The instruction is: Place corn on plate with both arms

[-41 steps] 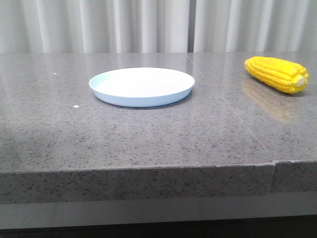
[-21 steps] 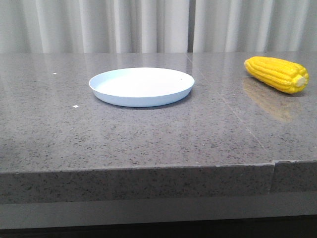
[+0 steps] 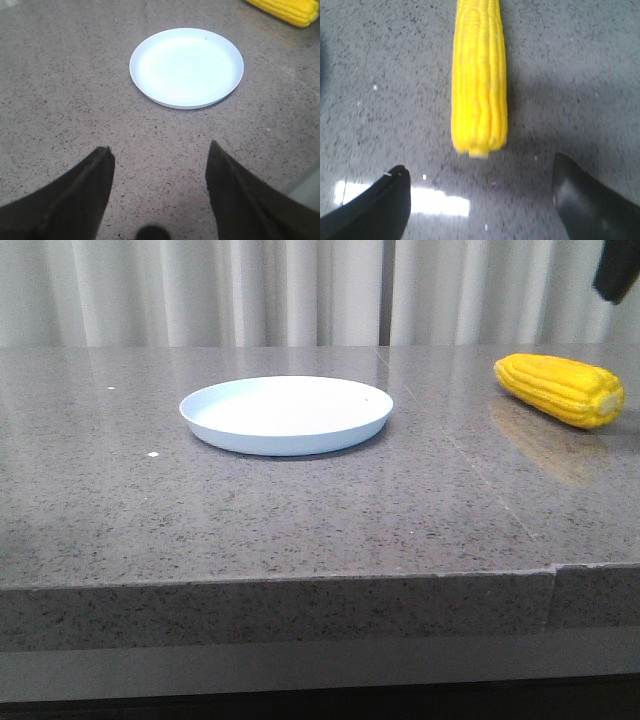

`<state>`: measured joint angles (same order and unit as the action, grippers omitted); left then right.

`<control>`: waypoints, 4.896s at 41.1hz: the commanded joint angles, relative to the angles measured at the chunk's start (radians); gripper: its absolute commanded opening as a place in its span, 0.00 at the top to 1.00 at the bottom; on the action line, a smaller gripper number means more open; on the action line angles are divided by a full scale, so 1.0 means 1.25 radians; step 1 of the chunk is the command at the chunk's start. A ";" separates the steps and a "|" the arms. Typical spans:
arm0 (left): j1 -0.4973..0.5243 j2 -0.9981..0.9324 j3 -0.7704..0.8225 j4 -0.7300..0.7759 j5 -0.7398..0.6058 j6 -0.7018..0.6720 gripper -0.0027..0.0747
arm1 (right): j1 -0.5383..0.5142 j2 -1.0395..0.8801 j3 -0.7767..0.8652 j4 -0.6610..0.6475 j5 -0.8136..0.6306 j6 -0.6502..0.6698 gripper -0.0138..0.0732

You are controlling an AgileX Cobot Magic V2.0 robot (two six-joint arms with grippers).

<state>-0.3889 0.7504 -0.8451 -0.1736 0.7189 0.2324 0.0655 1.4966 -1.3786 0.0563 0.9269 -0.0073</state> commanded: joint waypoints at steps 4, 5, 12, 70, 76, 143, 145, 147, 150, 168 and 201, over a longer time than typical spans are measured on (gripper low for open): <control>0.002 -0.003 -0.020 -0.008 -0.056 -0.008 0.45 | -0.001 0.080 -0.114 0.011 -0.020 -0.011 0.15; 0.002 -0.003 -0.020 -0.008 -0.056 -0.008 0.45 | -0.001 0.097 -0.127 0.011 -0.020 -0.011 0.15; 0.002 -0.003 -0.020 -0.008 -0.056 -0.008 0.45 | -0.001 0.193 -0.195 0.012 -0.020 -0.011 0.15; 0.002 -0.003 -0.020 -0.008 -0.056 -0.008 0.45 | 0.299 0.236 -0.460 0.018 0.128 0.080 0.60; 0.002 -0.003 -0.020 -0.008 -0.056 -0.008 0.45 | 0.339 0.269 -0.459 0.019 0.083 0.177 0.60; 0.002 -0.003 -0.020 -0.008 -0.056 -0.008 0.45 | 0.357 -0.162 -0.145 0.000 0.063 -0.004 0.15; 0.002 -0.003 -0.020 -0.008 -0.056 -0.008 0.45 | 0.357 -0.207 -0.105 0.000 0.061 -0.004 0.15; 0.002 -0.003 -0.020 -0.008 -0.056 -0.008 0.45 | 0.357 -0.246 -0.065 0.000 0.055 -0.004 0.15; 0.002 -0.003 -0.020 -0.008 -0.056 -0.008 0.45 | 0.357 -0.323 -0.005 0.000 0.049 -0.004 0.15; 0.002 -0.003 -0.020 -0.008 -0.056 -0.008 0.45 | 0.357 -0.658 0.271 0.000 0.025 -0.004 0.15; 0.002 -0.003 -0.020 -0.008 -0.056 -0.008 0.99 | 0.357 -0.787 0.347 -0.003 -0.007 -0.004 0.98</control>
<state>-0.3889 0.7504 -0.8436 -0.1736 0.7189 0.2324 0.5138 0.5096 -0.9214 0.0582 0.9919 0.0000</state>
